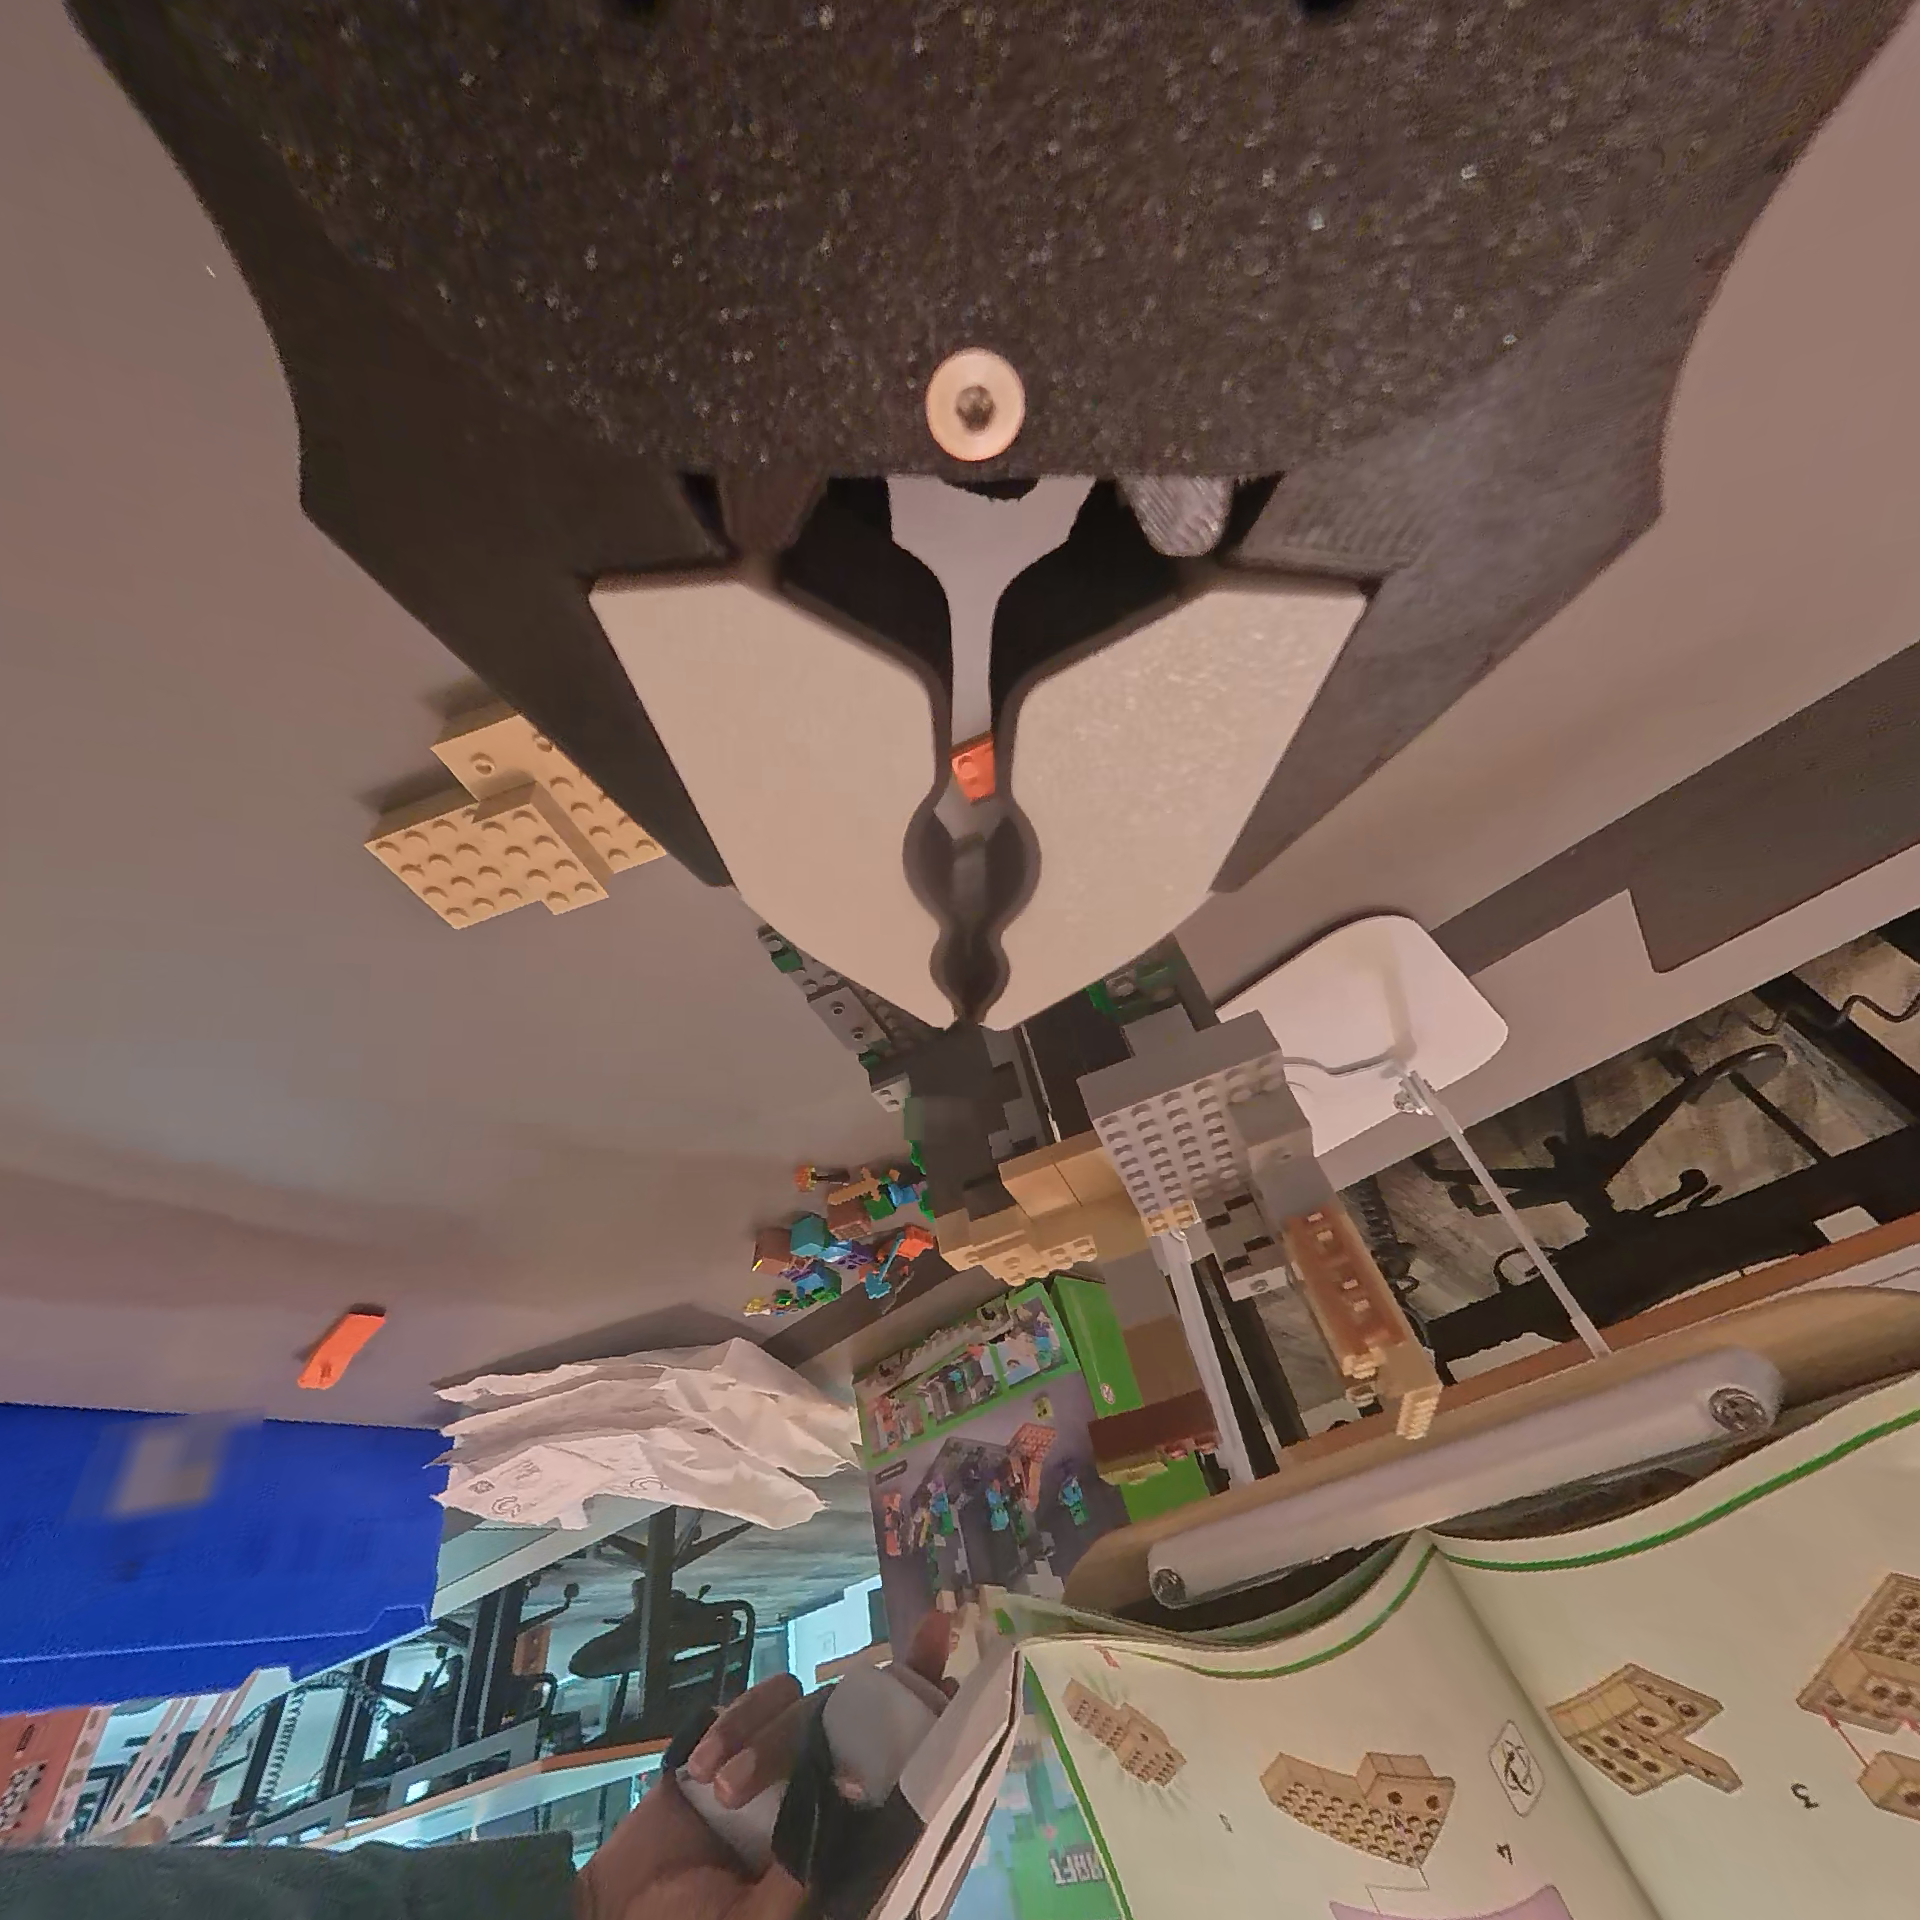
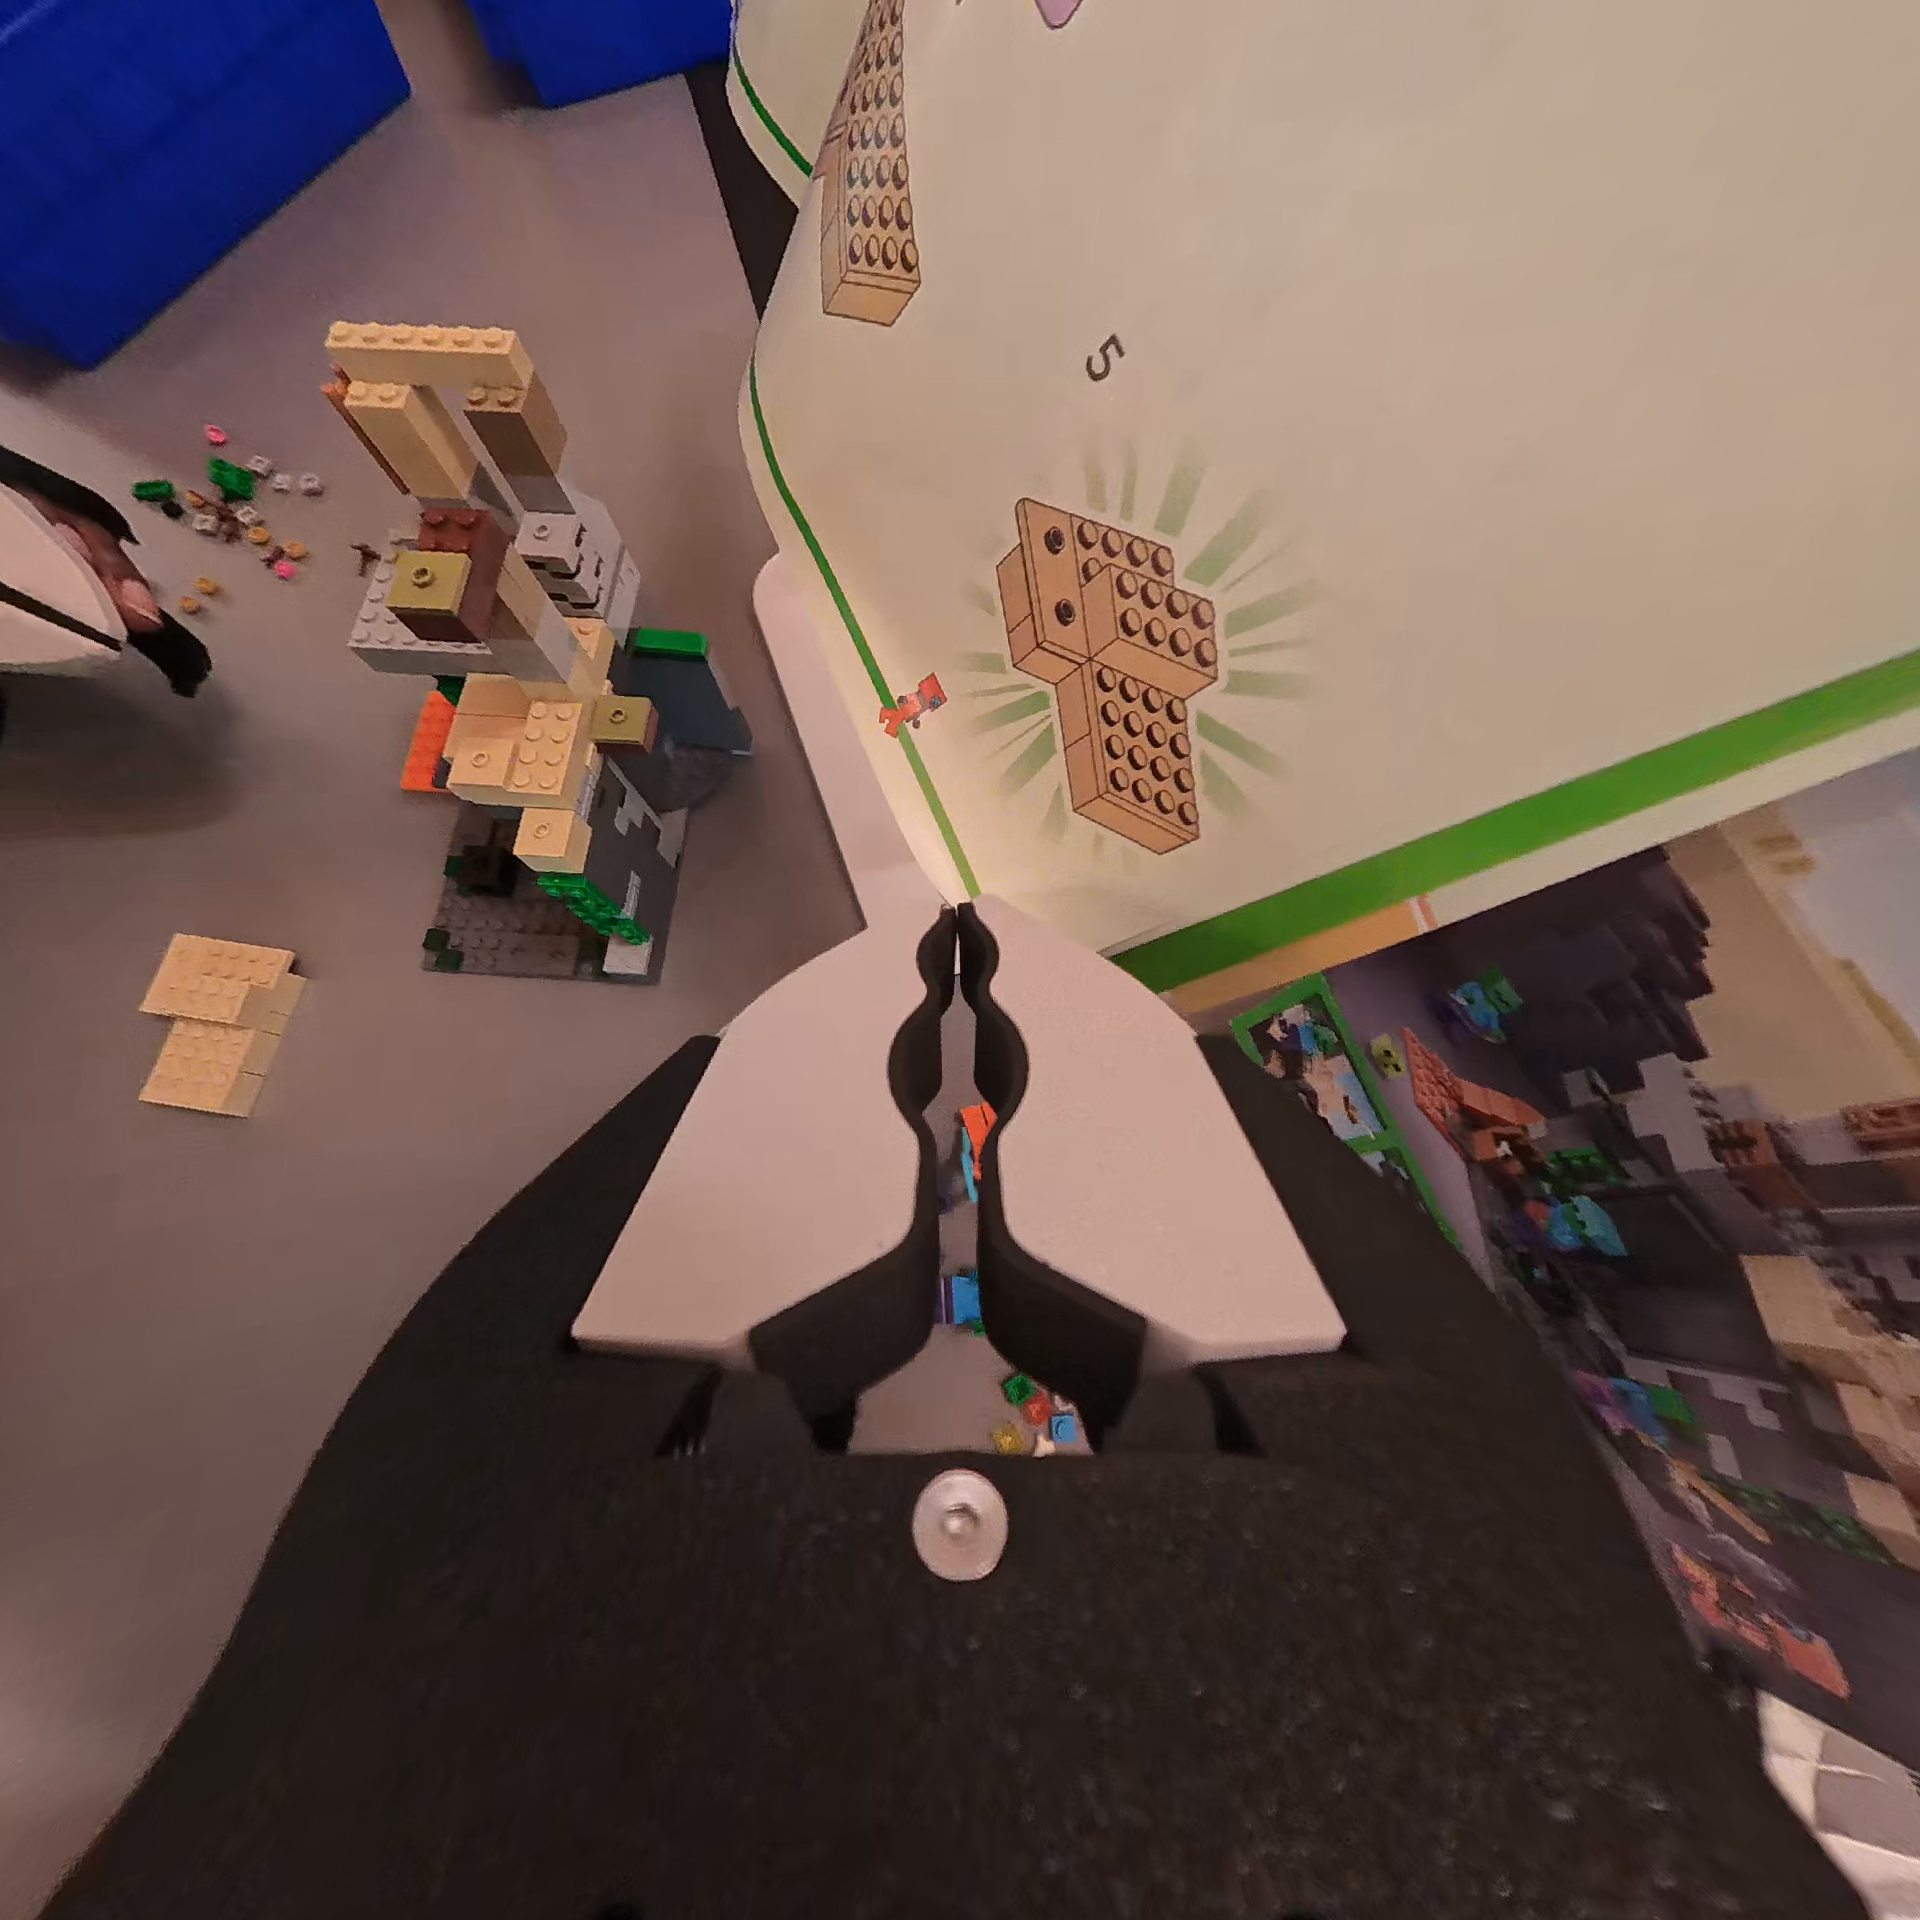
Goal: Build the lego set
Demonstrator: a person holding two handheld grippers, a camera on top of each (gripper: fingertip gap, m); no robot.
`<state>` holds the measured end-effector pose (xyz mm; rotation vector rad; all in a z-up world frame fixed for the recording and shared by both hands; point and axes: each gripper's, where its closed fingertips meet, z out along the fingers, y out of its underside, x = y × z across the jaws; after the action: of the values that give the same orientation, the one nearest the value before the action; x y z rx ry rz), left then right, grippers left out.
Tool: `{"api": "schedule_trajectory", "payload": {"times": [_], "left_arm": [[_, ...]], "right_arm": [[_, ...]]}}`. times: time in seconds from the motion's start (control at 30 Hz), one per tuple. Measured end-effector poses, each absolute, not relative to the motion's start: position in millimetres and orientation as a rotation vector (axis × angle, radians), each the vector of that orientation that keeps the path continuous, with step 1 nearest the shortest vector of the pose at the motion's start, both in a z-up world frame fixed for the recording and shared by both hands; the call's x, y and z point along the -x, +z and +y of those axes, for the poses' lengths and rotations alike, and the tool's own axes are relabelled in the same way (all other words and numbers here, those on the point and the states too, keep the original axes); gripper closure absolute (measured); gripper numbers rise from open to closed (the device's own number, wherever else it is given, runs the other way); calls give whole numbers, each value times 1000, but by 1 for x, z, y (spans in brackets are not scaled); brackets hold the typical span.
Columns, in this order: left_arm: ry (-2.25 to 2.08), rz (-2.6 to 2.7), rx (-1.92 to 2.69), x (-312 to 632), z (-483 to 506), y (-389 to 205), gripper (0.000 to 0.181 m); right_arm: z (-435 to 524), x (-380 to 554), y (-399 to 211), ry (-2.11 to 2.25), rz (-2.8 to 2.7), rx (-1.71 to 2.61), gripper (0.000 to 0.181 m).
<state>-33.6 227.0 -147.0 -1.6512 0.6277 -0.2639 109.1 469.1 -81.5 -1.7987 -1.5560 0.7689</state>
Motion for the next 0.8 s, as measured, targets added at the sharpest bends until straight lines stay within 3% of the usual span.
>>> {"api": "schedule_trajectory", "payload": {"times": [0.8], "left_arm": [[-308,667,1655,24,223,-152,181]], "right_arm": [[457,-110,-69,1061,-1436,1876,181]]}}
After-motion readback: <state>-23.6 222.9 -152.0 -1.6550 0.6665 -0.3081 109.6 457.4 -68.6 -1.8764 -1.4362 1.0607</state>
